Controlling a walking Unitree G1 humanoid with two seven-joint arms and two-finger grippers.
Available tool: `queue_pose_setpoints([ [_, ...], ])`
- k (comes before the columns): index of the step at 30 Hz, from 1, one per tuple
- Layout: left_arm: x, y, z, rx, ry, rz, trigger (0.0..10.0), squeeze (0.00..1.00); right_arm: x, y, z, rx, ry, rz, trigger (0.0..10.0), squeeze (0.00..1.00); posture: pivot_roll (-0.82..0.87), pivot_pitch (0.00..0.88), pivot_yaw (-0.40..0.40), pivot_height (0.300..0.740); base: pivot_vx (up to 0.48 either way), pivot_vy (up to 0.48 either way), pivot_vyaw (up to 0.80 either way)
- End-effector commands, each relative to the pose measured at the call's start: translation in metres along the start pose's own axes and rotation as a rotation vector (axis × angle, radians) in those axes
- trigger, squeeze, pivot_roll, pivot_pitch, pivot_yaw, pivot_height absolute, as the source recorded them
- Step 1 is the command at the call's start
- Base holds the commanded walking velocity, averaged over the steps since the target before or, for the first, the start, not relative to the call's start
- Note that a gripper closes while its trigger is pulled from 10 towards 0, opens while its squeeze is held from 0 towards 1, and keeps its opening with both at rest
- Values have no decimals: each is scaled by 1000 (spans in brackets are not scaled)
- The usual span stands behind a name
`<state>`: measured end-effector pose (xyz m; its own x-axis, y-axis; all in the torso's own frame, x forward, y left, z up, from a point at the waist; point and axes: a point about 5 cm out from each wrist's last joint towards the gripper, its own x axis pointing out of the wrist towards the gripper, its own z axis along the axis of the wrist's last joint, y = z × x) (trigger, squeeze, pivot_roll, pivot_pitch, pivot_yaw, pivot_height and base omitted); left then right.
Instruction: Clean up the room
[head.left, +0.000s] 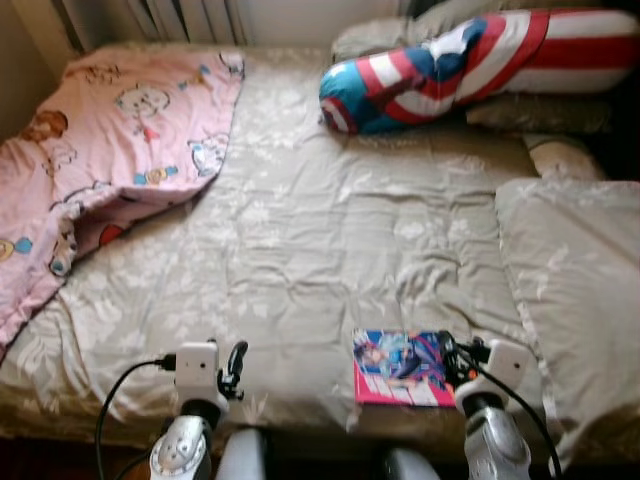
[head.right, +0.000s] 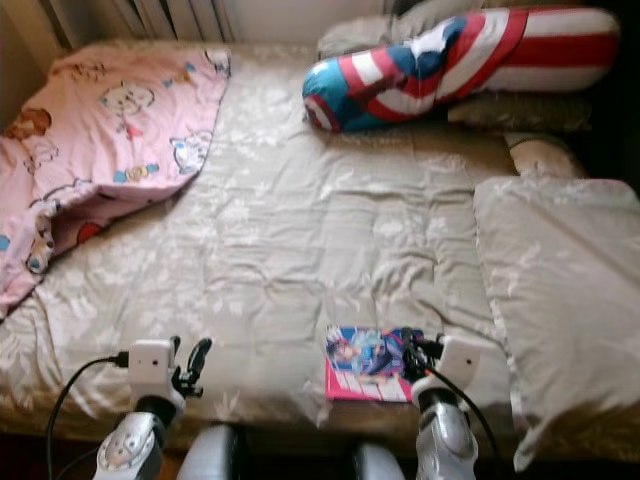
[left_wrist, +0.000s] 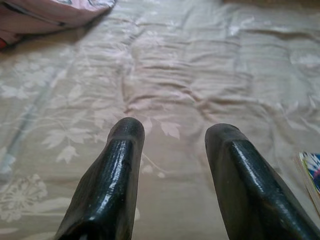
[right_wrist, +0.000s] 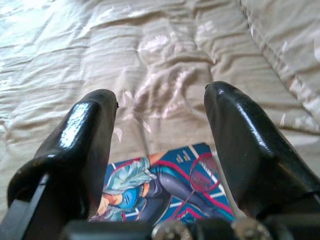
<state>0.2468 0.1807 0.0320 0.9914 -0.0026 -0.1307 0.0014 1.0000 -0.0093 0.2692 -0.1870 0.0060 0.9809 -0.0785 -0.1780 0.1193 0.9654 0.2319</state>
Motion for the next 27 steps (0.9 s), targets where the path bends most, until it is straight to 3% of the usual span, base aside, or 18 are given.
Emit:
queue_pose_setpoints([
  [1,0,1,-6,-10,20,13,10000,0,-2,-3,-7,-32,54,-7,10000,0,42,28,-51,661,0,0,0],
  [6,7,-1,-17,-17,56,16,10000,0,-2,1,-11,65,62,-32,10000,0,43,0,-45,683,0,0,0],
  [9,6,0,-22,-13,80,10,10000,0,-4,8,-17,61,93,-5,10000,0,37,0,-41,703,0,0,0],
  [27,6,0,-22,-13,80,10,10000,0,-4,8,-17,61,93,-5,10000,0,37,0,-41,703,0,0,0],
])
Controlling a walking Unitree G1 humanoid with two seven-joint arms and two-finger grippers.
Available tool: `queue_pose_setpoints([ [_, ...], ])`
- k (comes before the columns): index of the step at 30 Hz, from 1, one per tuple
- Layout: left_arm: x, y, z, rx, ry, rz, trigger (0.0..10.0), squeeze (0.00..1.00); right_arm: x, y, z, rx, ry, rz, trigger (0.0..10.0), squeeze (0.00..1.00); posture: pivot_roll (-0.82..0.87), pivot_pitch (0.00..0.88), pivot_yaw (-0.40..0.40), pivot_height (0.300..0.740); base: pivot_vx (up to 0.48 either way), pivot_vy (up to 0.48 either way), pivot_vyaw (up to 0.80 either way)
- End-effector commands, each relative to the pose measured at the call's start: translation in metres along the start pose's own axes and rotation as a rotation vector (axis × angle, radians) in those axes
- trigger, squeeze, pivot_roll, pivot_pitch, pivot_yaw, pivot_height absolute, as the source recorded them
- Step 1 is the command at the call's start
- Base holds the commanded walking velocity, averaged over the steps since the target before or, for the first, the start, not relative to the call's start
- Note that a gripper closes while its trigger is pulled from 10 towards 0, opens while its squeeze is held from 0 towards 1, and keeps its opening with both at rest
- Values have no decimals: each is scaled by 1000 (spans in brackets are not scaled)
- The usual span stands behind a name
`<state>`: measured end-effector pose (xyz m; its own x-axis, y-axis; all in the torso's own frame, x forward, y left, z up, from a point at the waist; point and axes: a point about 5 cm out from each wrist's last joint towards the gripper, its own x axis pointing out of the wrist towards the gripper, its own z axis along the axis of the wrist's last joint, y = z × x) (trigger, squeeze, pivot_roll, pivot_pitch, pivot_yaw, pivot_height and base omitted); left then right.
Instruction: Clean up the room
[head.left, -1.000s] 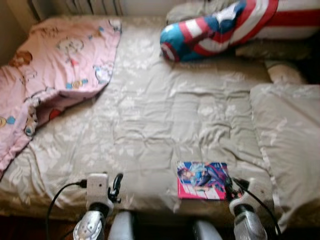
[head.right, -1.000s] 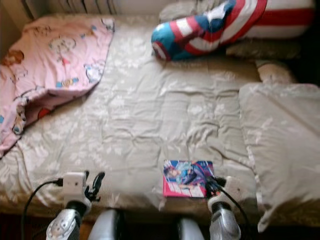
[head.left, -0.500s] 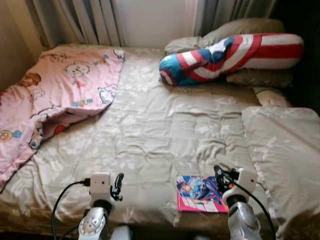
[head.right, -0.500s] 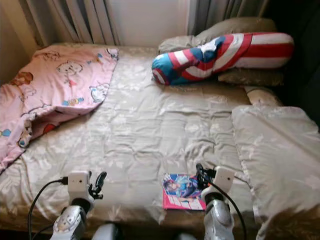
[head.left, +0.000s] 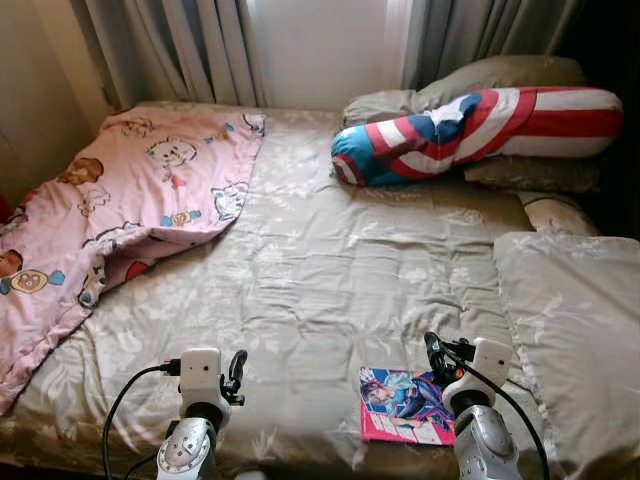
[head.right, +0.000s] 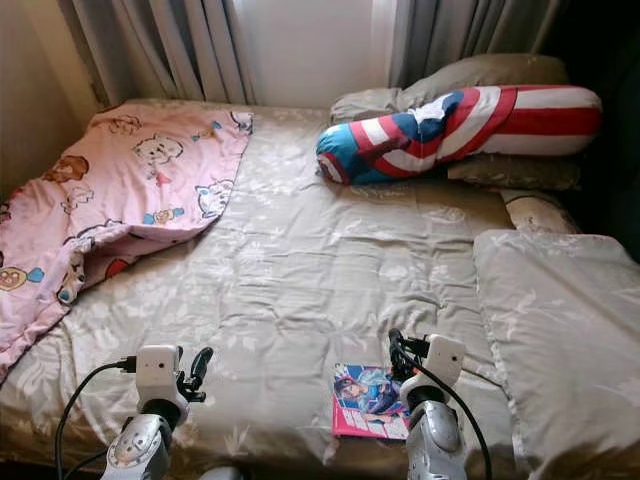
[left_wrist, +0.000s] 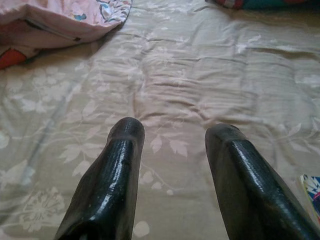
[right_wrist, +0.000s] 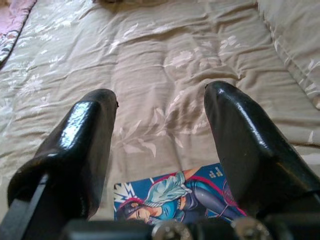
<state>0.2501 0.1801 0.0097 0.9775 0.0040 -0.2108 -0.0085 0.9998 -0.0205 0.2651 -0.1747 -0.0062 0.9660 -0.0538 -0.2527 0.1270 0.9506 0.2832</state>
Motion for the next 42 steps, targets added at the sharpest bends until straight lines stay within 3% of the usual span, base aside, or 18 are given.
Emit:
queue_pose_setpoints([
  [1,0,0,0,0,-1,3,10000,0,-1,-1,-2,8,13,-7,10000,0,37,0,-41,703,0,0,0],
  [18,2,1,-3,2,1,0,10000,0,-1,0,-4,7,27,-7,10000,0,38,0,-40,708,0,0,0],
  [20,-13,15,-52,-9,279,44,10000,0,-21,-16,-45,-52,296,-78,10000,0,29,0,-41,713,0,0,0],
  [22,-24,20,-72,-19,407,65,10000,0,-34,-24,-63,-86,422,-113,10000,0,31,0,-42,713,0,0,0],
  [27,-28,21,-76,-28,436,73,10000,0,-37,-24,-66,-127,445,-101,10000,0,38,0,-46,713,0,0,160],
  [37,-37,27,-87,-29,507,90,10000,0,-41,-23,-72,-124,482,-102,10000,0,40,0,-48,713,0,0,800],
  [42,-40,28,-90,-23,529,90,10000,0,-44,-25,-75,-123,502,-114,10000,0,40,0,-47,713,0,0,0],
])
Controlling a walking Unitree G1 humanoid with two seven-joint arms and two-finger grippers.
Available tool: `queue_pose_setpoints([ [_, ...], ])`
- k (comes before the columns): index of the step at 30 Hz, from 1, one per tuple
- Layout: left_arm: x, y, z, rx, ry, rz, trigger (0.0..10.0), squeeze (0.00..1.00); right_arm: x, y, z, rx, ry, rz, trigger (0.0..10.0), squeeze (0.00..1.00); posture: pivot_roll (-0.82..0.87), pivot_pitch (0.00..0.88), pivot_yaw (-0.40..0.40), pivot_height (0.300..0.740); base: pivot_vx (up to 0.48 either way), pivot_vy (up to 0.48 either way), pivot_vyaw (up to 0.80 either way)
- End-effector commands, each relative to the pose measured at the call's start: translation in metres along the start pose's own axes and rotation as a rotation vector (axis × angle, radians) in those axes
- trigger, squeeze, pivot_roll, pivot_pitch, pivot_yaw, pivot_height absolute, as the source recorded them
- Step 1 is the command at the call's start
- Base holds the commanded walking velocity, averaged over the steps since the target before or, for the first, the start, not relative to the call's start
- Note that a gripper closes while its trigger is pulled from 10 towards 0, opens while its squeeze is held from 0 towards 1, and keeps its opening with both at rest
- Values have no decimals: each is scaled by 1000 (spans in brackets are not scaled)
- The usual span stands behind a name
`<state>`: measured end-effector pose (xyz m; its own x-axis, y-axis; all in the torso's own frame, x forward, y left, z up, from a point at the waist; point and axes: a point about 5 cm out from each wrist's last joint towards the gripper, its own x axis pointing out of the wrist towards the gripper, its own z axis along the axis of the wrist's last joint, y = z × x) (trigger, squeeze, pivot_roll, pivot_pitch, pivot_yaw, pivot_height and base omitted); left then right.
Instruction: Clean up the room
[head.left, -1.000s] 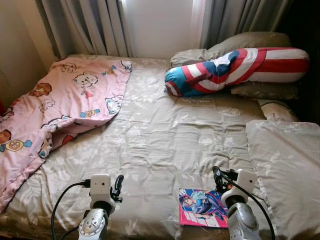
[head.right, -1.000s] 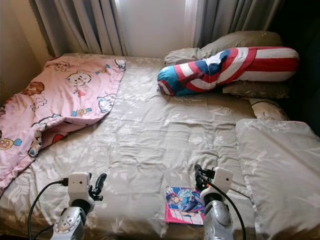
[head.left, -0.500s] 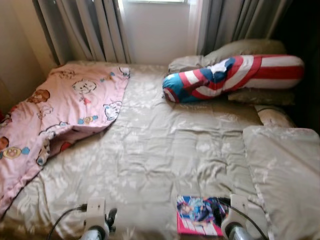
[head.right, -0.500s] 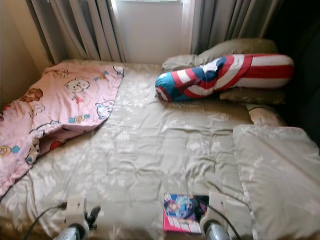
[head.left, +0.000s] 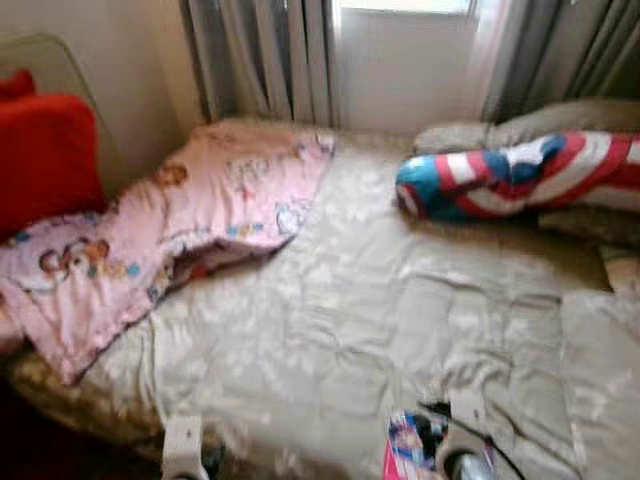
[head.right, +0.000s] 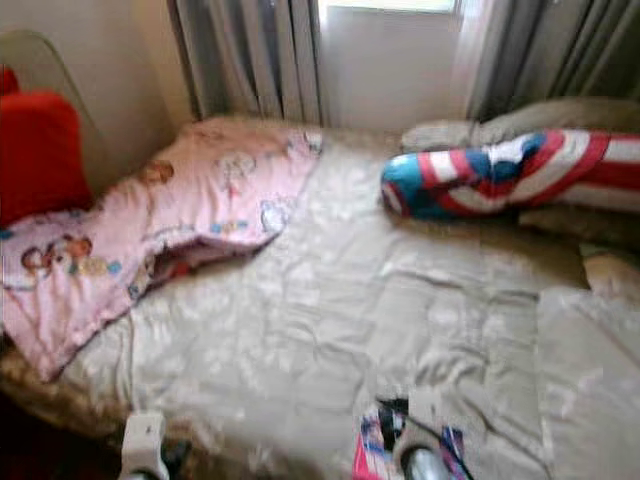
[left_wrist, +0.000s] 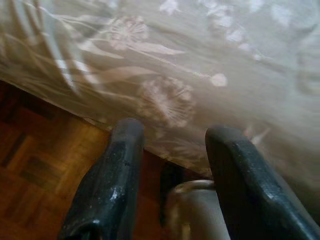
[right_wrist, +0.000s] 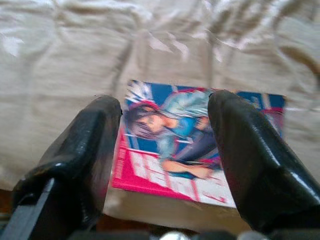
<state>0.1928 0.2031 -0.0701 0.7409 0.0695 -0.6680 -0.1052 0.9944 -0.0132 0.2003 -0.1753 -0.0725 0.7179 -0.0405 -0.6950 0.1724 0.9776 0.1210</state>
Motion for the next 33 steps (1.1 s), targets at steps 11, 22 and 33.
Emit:
queue_pose_setpoints([
  [11,0,4,-4,24,48,0,10000,0,-3,-6,-12,13,76,-24,10000,0,38,0,-35,713,0,0,0],
  [22,0,6,-7,53,88,4,10000,0,-5,-19,-14,105,78,-100,10000,0,26,0,-21,740,0,0,0],
  [33,1,-1,-5,54,87,-3,10000,0,-6,-18,-18,103,108,-95,10000,0,26,0,-20,740,0,0,0],
])
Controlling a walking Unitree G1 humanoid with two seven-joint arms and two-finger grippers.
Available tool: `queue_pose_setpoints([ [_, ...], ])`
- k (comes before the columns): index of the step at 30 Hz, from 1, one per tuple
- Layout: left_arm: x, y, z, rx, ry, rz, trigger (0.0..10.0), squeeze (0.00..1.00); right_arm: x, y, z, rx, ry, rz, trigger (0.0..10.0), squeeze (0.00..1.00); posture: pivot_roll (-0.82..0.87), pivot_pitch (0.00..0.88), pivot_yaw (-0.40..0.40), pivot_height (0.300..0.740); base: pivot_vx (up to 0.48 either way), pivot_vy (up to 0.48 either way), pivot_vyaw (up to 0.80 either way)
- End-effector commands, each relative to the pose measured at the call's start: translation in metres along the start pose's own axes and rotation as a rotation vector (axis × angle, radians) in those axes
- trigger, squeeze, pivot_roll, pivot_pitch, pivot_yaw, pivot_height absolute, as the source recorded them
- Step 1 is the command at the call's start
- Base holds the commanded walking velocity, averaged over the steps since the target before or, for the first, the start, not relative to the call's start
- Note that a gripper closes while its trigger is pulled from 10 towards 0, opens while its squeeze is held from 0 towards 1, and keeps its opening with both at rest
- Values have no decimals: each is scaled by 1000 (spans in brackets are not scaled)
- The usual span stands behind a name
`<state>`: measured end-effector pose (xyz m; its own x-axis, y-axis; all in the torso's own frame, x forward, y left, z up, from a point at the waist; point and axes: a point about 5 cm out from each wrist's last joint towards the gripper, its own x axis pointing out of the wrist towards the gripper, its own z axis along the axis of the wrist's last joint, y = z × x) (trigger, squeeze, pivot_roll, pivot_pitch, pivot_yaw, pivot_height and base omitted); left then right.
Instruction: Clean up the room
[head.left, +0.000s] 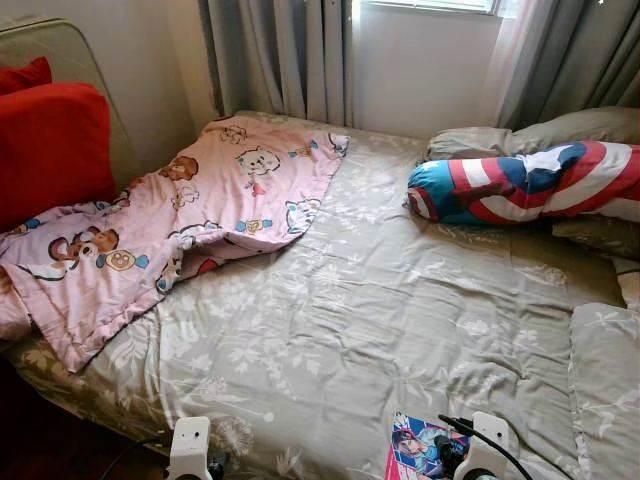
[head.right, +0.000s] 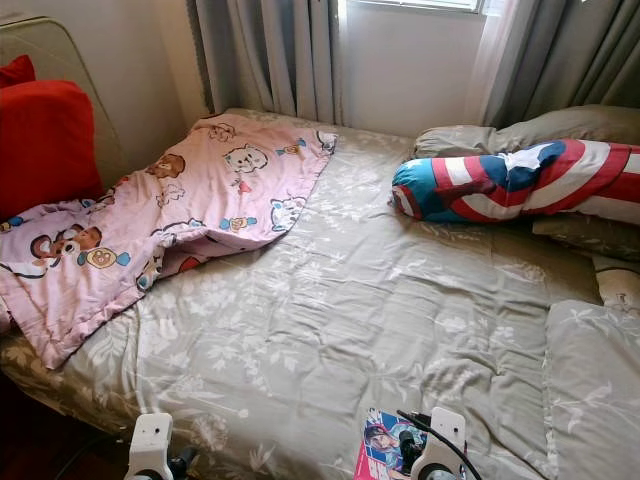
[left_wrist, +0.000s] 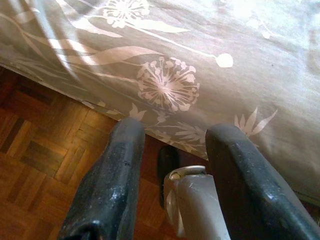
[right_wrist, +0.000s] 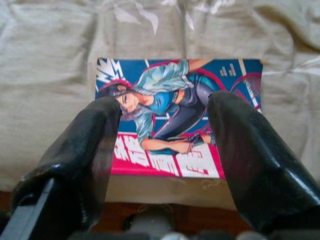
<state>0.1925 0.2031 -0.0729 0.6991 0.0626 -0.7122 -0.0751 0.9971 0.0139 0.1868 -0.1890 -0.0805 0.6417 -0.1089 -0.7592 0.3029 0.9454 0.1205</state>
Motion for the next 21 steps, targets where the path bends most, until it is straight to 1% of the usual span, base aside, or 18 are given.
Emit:
queue_pose_setpoints([
  [1,0,-1,-4,13,28,1,10000,0,-2,-1,-8,-2,34,2,10000,0,28,0,-21,740,0,0,0],
  [10,-2,0,-8,7,38,4,10000,0,-3,0,-14,-28,48,16,10000,0,26,0,-22,740,0,0,0],
  [15,-2,2,-9,17,42,1,10000,0,-4,0,-15,-45,53,20,10000,0,27,0,-18,740,0,0,0],
  [21,-2,3,-9,26,43,3,10000,0,-4,2,-17,-40,59,27,10000,0,33,0,-18,740,0,375,0],
])
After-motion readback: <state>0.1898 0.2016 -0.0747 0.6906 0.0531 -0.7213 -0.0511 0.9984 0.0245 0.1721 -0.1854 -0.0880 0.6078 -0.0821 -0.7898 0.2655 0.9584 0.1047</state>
